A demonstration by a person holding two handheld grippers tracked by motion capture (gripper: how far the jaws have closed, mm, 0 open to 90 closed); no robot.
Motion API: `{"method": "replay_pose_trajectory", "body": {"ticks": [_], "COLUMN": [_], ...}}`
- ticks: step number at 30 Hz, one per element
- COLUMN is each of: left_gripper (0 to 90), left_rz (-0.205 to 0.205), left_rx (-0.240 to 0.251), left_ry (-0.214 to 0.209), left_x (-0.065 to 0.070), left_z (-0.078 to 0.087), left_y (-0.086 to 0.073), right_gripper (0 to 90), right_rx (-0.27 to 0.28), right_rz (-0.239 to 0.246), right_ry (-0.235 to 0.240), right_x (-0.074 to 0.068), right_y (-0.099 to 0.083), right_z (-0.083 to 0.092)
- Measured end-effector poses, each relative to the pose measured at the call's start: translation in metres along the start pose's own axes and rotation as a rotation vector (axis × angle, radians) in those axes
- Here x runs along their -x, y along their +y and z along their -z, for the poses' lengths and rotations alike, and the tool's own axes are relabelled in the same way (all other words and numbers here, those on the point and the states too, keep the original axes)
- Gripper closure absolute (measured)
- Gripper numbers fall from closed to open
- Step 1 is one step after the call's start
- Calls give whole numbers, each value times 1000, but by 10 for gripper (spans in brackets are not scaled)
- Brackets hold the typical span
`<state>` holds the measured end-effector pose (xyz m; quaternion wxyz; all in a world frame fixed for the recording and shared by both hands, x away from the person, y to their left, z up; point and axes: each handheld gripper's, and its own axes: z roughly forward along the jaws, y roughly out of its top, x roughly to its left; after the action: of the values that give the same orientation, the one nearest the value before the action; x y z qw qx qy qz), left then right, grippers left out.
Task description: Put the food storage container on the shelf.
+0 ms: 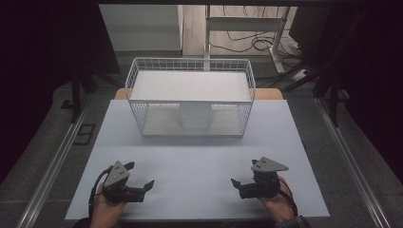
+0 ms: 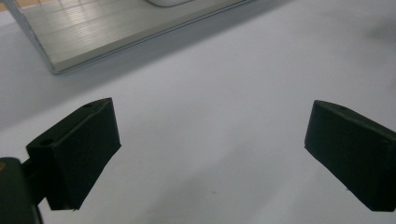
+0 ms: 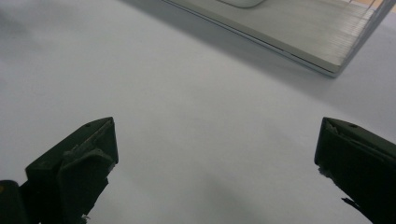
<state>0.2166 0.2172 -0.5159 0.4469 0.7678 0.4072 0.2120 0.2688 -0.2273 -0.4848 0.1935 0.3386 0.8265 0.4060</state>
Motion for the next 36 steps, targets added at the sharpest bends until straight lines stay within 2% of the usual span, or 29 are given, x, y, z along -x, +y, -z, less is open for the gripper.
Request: {"method": "replay_pose_trajectory", "body": {"ticks": [9, 15, 27, 36], "left_gripper": [21, 18, 16, 14], "left_rz": [31, 48, 73, 97], "left_rx": [15, 22, 16, -4], "left_ry": [17, 27, 30, 18], "left_x": [-6, -10, -14, -18], "left_z": [9, 14, 20, 21], "left_y": [-7, -11, -17, -23], "right_gripper": [0, 0, 0, 0], "right_rx": [-4, -6, -9, -63], "right_rz": [-20, -54, -94, -119], "right_ry": [-35, -53, -91, -102], "right_x": [5, 12, 21, 25], "right_y": [-10, -18, -32, -44], "right_z": [12, 21, 35, 39]}}
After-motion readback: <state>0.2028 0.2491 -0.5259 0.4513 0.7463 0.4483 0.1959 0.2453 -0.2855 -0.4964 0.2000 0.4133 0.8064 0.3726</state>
